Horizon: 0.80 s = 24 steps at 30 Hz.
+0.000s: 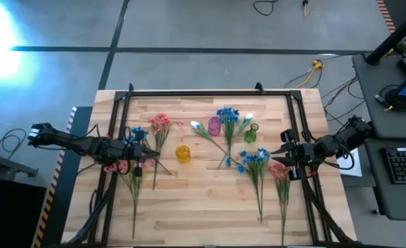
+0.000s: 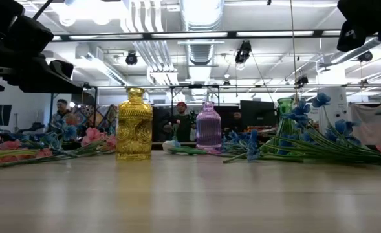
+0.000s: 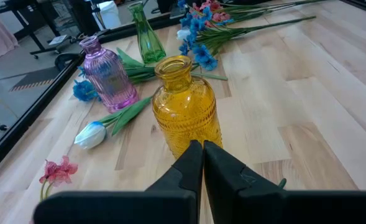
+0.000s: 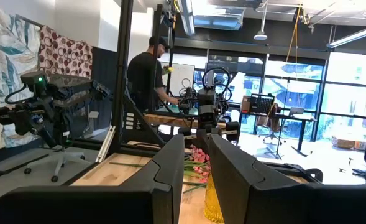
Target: Sort flowers into vase by color
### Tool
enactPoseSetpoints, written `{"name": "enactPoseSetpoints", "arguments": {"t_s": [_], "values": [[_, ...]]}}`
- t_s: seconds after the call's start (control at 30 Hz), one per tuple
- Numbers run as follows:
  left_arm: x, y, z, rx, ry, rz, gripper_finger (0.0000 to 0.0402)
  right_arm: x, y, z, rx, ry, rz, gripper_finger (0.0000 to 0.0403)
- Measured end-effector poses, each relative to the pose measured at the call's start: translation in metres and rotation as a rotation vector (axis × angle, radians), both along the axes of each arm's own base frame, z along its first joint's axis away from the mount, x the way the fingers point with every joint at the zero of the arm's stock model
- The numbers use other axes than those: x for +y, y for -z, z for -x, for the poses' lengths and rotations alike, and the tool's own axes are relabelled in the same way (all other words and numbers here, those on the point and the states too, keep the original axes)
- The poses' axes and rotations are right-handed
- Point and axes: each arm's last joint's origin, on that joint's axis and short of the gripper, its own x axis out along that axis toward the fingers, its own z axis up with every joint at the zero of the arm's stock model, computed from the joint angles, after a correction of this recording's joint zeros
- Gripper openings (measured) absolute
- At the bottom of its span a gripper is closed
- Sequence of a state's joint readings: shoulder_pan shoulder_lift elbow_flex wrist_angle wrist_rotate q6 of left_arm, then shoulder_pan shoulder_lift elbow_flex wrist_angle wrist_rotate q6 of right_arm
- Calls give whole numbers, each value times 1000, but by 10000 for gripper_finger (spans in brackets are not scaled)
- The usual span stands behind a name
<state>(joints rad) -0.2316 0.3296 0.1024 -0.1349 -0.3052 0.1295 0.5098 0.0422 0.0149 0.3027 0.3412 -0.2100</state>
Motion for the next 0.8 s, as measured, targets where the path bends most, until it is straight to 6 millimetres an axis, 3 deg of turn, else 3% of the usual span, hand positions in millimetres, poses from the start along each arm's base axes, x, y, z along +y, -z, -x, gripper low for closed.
{"name": "enactPoseSetpoints", "arguments": {"t_s": [0.63, 0.8], "values": [[0, 0, 0, 0, 0, -1, 0, 0, 0, 0, 0, 0, 0, 68], [0, -3, -1, -29, 26, -69, 0, 0, -1, 0, -10, 5, 16, 68]]}}
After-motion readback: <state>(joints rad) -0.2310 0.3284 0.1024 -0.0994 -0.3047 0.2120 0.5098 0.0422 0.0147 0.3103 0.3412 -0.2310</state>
